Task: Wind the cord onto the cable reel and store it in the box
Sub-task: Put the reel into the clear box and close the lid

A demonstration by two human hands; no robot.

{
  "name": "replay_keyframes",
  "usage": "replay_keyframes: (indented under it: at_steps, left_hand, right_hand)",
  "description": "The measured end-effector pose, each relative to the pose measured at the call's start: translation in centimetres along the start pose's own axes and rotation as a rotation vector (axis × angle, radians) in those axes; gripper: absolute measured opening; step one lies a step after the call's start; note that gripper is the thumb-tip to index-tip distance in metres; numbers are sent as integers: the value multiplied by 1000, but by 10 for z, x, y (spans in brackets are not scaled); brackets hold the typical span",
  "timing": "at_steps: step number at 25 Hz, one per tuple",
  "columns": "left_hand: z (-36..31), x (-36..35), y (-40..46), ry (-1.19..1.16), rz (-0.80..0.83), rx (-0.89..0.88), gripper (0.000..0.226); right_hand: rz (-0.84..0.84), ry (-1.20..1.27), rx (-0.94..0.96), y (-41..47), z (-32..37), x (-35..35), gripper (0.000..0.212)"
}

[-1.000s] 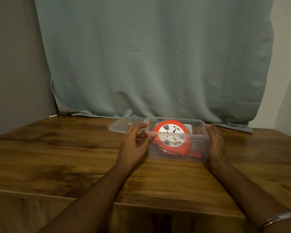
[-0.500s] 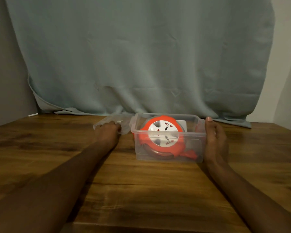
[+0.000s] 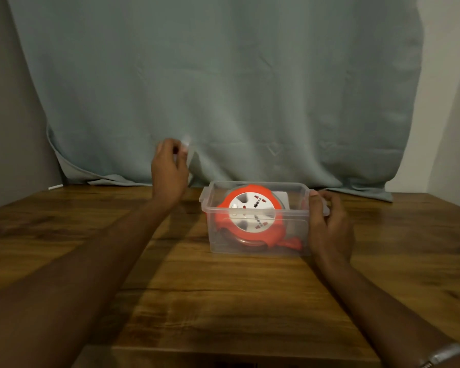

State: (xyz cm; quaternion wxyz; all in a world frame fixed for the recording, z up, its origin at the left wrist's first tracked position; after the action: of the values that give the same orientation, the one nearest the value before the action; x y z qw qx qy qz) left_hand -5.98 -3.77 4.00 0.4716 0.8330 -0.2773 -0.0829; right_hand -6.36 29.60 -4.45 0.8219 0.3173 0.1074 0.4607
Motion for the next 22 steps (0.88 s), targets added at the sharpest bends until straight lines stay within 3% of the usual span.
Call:
replay_keyframes:
  at_steps: [4,6,8,10,12,14,19,22]
  left_hand:
    - [-56,26,38,-341,-67,15,17]
    - [-73,36,54,-510,-105,129,22]
    - [-82,34,59,-682,-65,376,22]
    - [-82,21,42,-826,156,720,19]
    - [-71,6,21,-797,422,913,23]
    - [-56,-7,2,-727,547,976,23]
    - [-26,-19,-19,-392,356,878,23]
    - [-13,-25,-27,-309,455,885,33]
  right_hand:
    - [-42,2,-13,0,2,2,59]
    - [-111,61,-9,0,3,7,60]
    - [-180,132,22,0,7,14,56]
    - [-204,188,93,-2,13,19,53]
    - [-175,230,174,-4,19,20,52]
    - [-110,240,208,-4,20,17,52]
    - [-31,89,245,-2,14,9,51]
    - [-63,30,219,1,12,9,51]
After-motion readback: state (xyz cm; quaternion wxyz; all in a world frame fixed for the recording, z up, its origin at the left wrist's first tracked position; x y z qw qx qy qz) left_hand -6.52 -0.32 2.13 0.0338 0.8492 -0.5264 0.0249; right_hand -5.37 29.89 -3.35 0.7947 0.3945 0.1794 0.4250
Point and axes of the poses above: each hand's wrist, its own y-axis towards the middle knuckle, its own x-axis out of the back of the hand, z = x × y, the point moved 4 cm from there along y, towards the middle knuckle, and after that the axes turned 2 degrees about -y, right-handed, at the moved point
